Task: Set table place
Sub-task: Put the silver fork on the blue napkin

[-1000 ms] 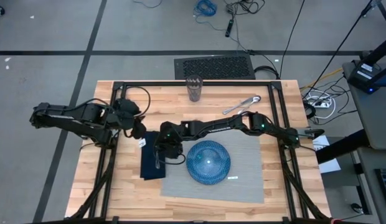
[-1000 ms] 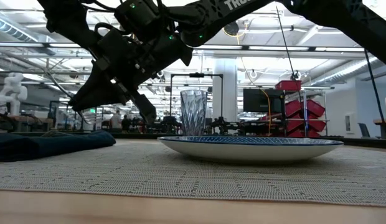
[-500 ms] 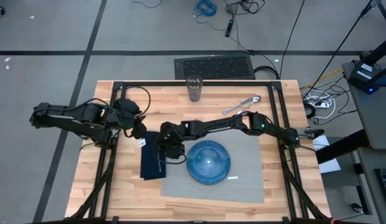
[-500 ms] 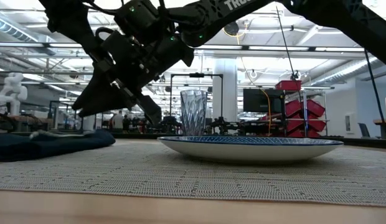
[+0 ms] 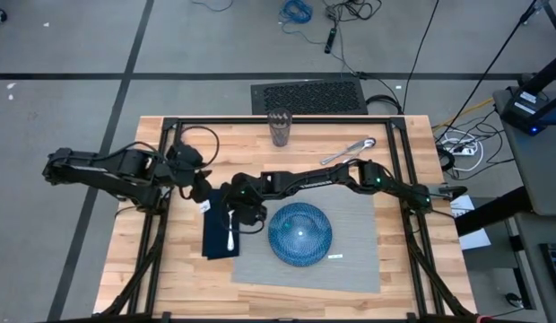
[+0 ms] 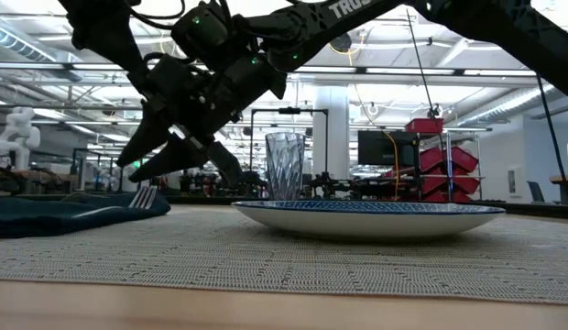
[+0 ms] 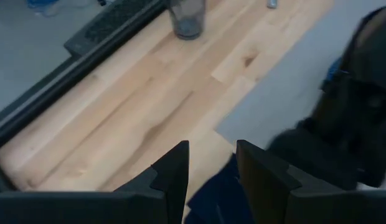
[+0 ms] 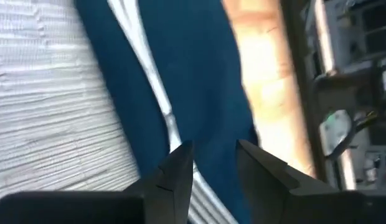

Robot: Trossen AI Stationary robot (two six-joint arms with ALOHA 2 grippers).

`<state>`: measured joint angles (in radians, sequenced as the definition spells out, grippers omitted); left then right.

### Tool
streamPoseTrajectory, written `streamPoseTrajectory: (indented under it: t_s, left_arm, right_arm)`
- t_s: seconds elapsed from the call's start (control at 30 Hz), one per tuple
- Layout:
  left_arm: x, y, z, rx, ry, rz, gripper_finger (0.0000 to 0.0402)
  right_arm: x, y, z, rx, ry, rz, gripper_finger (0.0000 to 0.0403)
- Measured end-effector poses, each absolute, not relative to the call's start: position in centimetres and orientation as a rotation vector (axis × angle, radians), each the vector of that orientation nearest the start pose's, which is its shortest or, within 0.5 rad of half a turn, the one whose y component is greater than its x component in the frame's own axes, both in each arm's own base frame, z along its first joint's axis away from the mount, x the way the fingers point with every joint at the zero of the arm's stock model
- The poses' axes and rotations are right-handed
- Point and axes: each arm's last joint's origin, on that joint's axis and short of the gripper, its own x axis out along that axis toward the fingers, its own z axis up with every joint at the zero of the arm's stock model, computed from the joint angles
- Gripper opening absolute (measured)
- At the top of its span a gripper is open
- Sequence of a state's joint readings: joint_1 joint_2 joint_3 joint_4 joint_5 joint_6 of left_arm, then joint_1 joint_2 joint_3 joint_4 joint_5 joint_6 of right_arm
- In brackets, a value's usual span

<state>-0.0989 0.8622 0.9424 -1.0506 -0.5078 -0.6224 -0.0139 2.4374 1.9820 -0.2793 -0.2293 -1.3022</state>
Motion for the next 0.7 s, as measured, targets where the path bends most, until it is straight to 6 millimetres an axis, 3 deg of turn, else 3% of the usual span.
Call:
streamPoseTrajectory:
  t_s: [0.2, 0.4, 0.7]
  left_arm:
    - [15.6, -0.4, 29.6, -0.289, 0.85, 0.653, 0.0121]
    - [16.3, -0.3, 28.1, -0.253, 0.937, 0.703, 0.0121]
    - [16.5, -0.9, 23.9, -0.369, 1.055, 0.676, 0.0121]
  right_arm:
    - [53.0, 0.6, 15.9, -1.081, 0.587, 0.678, 0.0106]
    - [51.6, 2.4, 18.2, -1.012, 0.649, 0.714, 0.0106]
    - [48.6, 5.4, 21.9, -0.956, 0.784, 0.759, 0.0106]
